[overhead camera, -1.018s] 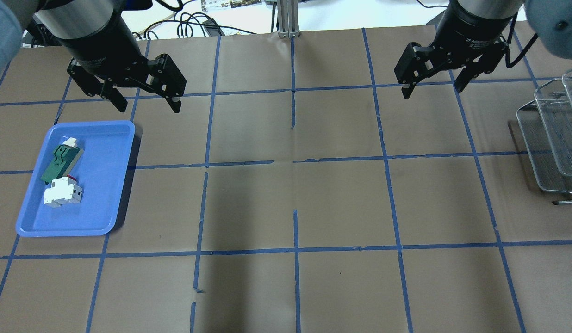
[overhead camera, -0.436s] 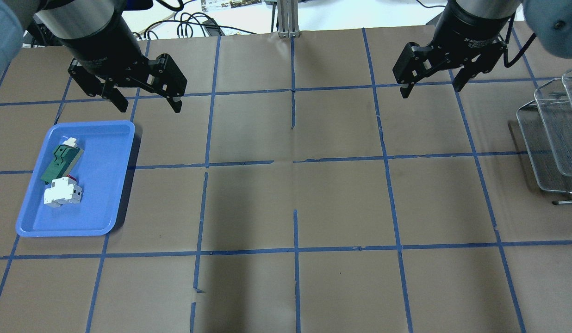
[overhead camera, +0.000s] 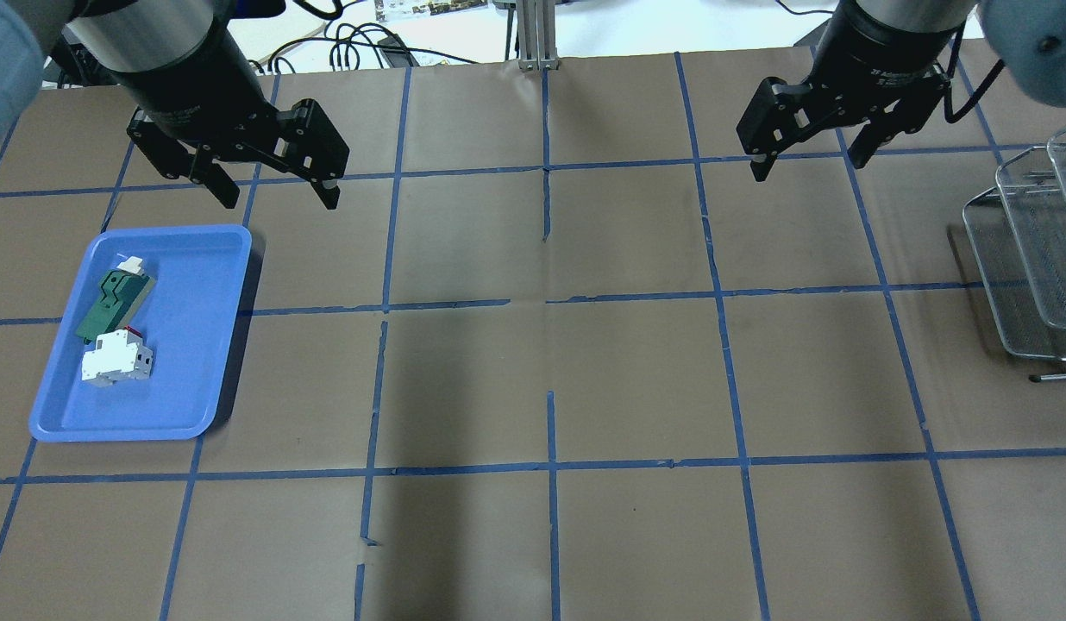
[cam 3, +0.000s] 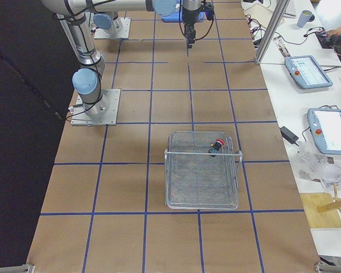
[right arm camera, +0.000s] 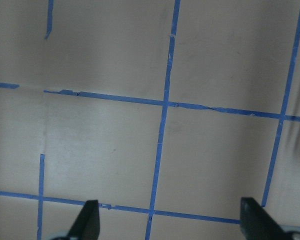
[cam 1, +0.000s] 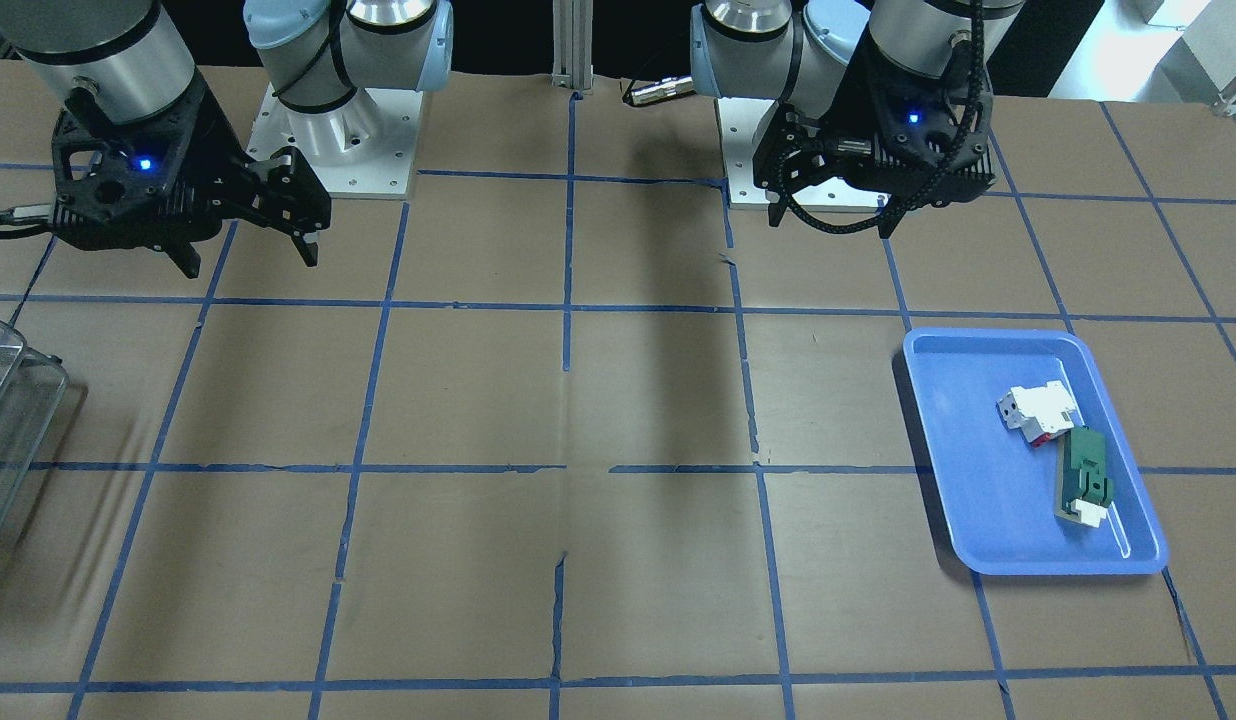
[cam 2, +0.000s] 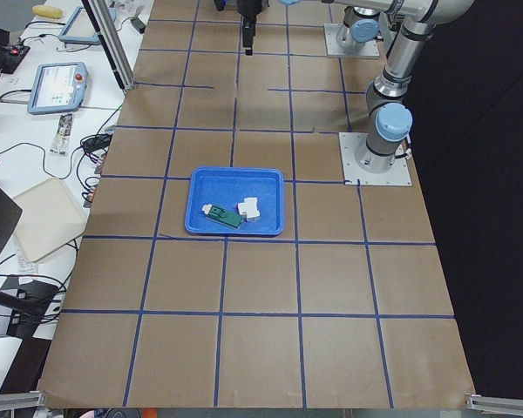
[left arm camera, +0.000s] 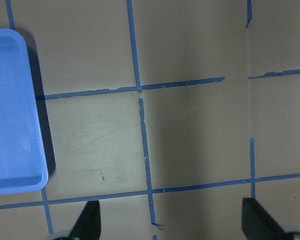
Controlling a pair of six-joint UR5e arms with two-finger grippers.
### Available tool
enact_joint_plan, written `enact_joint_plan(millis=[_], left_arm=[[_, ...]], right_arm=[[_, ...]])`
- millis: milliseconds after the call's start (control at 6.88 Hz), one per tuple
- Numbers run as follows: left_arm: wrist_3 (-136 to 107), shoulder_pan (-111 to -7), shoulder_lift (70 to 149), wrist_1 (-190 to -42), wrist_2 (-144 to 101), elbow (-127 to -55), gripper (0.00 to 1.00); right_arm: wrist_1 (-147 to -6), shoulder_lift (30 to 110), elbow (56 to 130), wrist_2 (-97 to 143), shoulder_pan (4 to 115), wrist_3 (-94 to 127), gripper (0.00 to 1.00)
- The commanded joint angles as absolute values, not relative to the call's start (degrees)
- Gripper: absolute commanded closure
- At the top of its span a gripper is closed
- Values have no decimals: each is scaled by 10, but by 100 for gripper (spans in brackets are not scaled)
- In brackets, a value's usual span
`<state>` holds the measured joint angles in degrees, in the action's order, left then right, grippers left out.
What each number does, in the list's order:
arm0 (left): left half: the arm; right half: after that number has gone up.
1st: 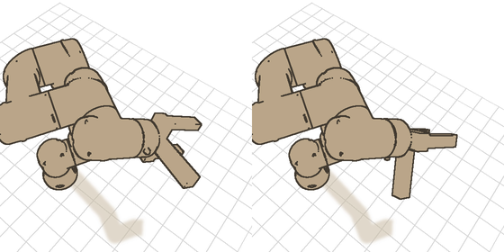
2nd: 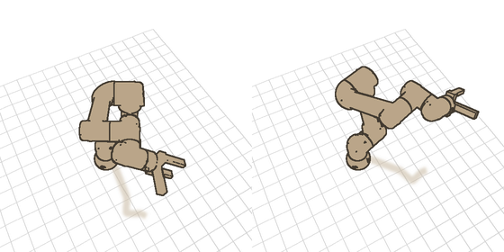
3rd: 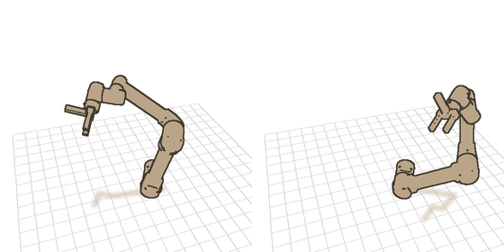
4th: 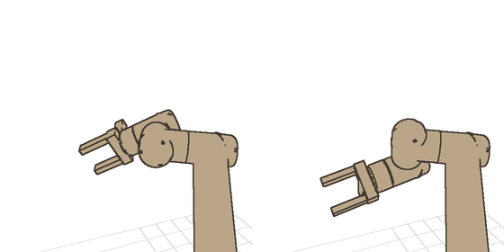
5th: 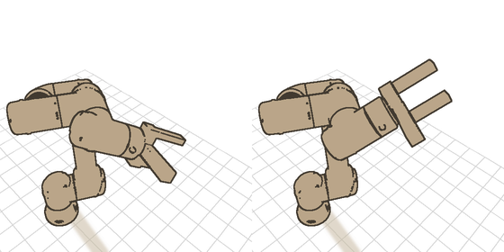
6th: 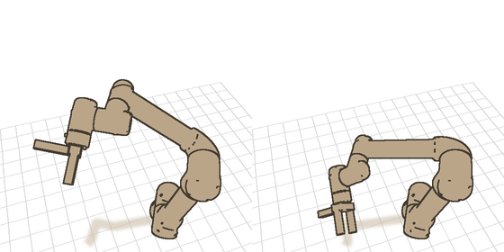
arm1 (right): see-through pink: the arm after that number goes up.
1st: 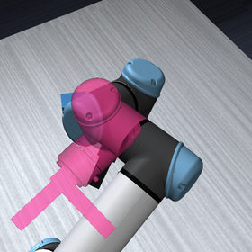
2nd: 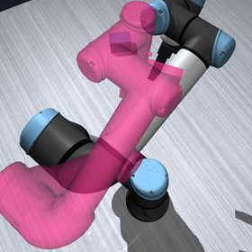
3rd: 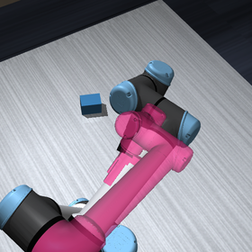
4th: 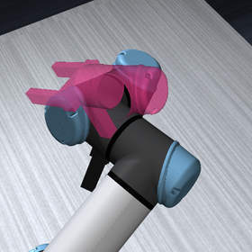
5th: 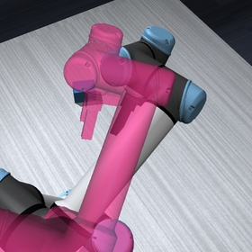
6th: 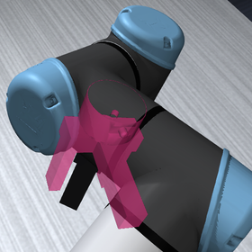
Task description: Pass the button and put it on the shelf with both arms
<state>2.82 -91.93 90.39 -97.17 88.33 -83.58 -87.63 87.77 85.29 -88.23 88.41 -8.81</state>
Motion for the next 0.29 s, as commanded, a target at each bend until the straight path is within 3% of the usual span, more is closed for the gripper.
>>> enact_joint_plan(millis=[0, 145], left_arm=[[28, -920, 904, -971, 883, -836, 0], [28, -920, 904, -971, 883, -836, 0]], right_arm=[[-875, 879, 853, -884, 884, -91, 0], [-875, 879, 854, -881, 886, -91, 0]])
